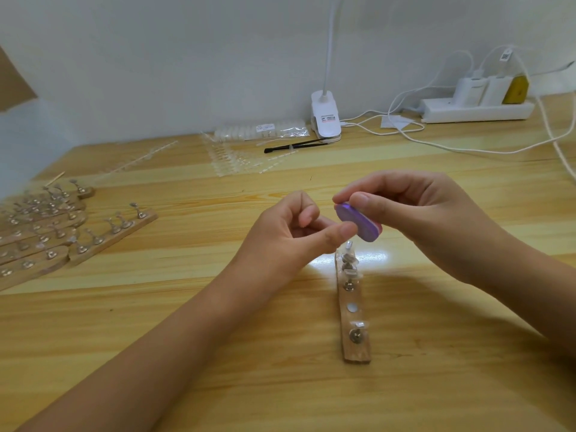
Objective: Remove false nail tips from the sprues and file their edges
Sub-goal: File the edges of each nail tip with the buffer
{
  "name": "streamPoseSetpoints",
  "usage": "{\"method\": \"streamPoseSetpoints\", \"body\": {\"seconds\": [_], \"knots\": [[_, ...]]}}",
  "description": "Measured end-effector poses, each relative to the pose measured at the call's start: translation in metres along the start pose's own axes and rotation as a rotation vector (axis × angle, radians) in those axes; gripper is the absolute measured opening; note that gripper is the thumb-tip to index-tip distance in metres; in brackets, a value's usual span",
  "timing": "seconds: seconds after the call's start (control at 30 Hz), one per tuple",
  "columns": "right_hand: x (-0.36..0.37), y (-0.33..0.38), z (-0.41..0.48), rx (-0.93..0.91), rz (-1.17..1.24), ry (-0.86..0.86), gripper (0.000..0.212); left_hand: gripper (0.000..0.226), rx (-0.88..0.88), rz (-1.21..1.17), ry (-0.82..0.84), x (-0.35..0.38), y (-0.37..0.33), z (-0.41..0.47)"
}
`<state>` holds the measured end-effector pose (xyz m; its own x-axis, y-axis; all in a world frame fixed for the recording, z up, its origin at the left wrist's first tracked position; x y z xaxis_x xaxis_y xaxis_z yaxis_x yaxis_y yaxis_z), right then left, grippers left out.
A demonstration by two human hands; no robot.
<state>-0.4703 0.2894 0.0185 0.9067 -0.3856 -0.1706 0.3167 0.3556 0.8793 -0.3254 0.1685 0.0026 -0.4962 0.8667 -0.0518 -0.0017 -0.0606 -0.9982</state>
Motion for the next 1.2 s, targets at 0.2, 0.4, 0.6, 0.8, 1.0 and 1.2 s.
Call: {"method": "streamPoseSetpoints", "body": {"seconds": [0.2, 0.4, 0.6, 0.8, 1.0, 1.2], "knots": [[0.001, -0.001, 0.0, -0.001, 0.012, -0.021, 0.019, 0.041, -0.015, 0.032, -0.09, -0.004, -0.004, 0.002], [0.002, -0.003, 0.002, 0.011, 0.096, -0.158, 0.021, 0.026, -0.121, -0.152, -0.047, -0.002, 0.003, 0.003], [-0.005, 0.002, 0.003, 0.039, 0.146, -0.122, 0.023, 0.028, -0.222, -0.32, 0.021, -0.001, 0.005, 0.005], [0.0, 0.001, 0.002, 0.066, 0.142, -0.061, 0.02, 0.029, -0.221, -0.287, 0.048, 0.0, 0.007, 0.004], [0.003, -0.002, 0.0, 0.075, 0.15, -0.076, 0.021, 0.031, -0.2, -0.246, 0.038, -0.001, 0.008, 0.004], [0.001, -0.001, 0.002, 0.028, 0.181, -0.118, 0.024, 0.031, -0.196, -0.216, 0.034, -0.001, 0.009, 0.003]]}}
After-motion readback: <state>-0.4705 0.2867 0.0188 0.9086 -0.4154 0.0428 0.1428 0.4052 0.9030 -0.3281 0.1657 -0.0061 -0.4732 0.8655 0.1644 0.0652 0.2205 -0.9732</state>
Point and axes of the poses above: each hand's wrist, its own z-axis towards the middle knuckle, its own x-axis out of the palm, y = z × x, the point moved 1 cm from there along z, towards the middle knuckle, and after that the axes turned 9 degrees about -x, right-handed, at the moved point
